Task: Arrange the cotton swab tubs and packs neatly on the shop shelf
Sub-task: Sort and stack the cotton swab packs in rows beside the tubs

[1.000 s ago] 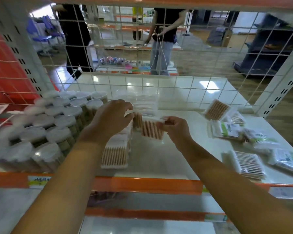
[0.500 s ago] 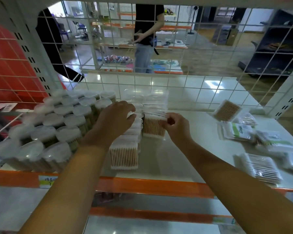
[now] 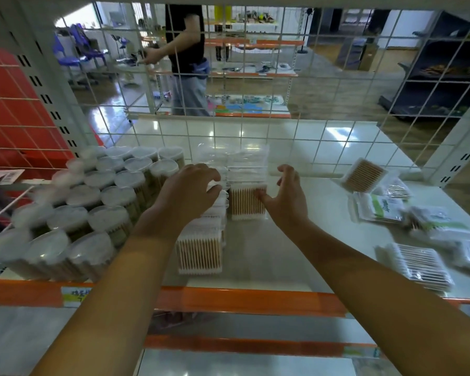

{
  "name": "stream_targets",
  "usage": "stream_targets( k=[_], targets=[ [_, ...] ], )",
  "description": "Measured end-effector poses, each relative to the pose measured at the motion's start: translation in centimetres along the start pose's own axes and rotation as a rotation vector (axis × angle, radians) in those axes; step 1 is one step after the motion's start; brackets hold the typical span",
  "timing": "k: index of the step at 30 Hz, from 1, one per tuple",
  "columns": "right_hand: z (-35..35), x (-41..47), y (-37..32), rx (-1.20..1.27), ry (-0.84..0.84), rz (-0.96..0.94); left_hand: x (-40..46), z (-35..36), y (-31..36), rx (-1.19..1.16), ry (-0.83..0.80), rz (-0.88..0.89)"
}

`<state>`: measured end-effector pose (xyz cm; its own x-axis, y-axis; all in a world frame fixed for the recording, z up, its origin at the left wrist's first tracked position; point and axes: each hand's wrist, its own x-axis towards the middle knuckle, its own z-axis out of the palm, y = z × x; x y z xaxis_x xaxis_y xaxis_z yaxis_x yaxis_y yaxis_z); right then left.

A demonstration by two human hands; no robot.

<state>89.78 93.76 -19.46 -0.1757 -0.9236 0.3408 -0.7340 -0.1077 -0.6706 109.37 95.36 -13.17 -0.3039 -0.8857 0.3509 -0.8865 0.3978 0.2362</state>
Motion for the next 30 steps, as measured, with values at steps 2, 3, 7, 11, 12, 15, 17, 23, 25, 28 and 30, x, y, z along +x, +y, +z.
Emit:
stream_targets(
  k=[2,3,7,11,12,15,17,23,25,28,30],
  targets=[
    [0.0,-0.2,-0.2,-0.043,0.004,-0.068,0.3,-0.1,0.1,0.006,0.002,0.0],
    [0.0,-0.2,-0.3,-0.079,-0.005,-0.109,0.3,-0.1,0.2,0.008,0.002,0.003],
    [0.3,-0.5,-0.2,-0.115,-0.05,-0.149,0.4,0.3,0.8,-0.004,-0.003,0.014],
    [0.5,-0.6,-0.5,-0.074,-0.049,-0.13,0.5,0.6,1.4,-0.015,-0.001,0.036],
    [0.6,-0.7,-0.6,-0.059,-0.049,-0.12,0.5,0.7,1.6,-0.015,-0.001,0.037],
    [0.8,-0.7,-0.9,0.003,-0.064,-0.082,0.6,0.8,1.9,-0.003,-0.006,0.033],
    [0.7,-0.7,-0.9,0.025,-0.083,-0.072,0.7,0.8,2.2,0.007,-0.012,0.034],
    [-0.7,-0.7,-0.9,-0.035,-0.088,-0.057,1.8,1.3,5.4,0.023,-0.049,0.056],
    [-1.7,-0.6,-0.5,-0.105,-0.08,-0.083,2.5,1.7,6.7,0.026,-0.05,0.056],
    [-3.6,-0.4,0.6,-0.245,-0.055,-0.125,3.2,2.6,8.6,0.054,-0.049,0.078],
    [-5.0,-0.2,1.5,-0.298,-0.035,-0.128,3.5,3.3,9.8,0.046,-0.058,0.103]
  ],
)
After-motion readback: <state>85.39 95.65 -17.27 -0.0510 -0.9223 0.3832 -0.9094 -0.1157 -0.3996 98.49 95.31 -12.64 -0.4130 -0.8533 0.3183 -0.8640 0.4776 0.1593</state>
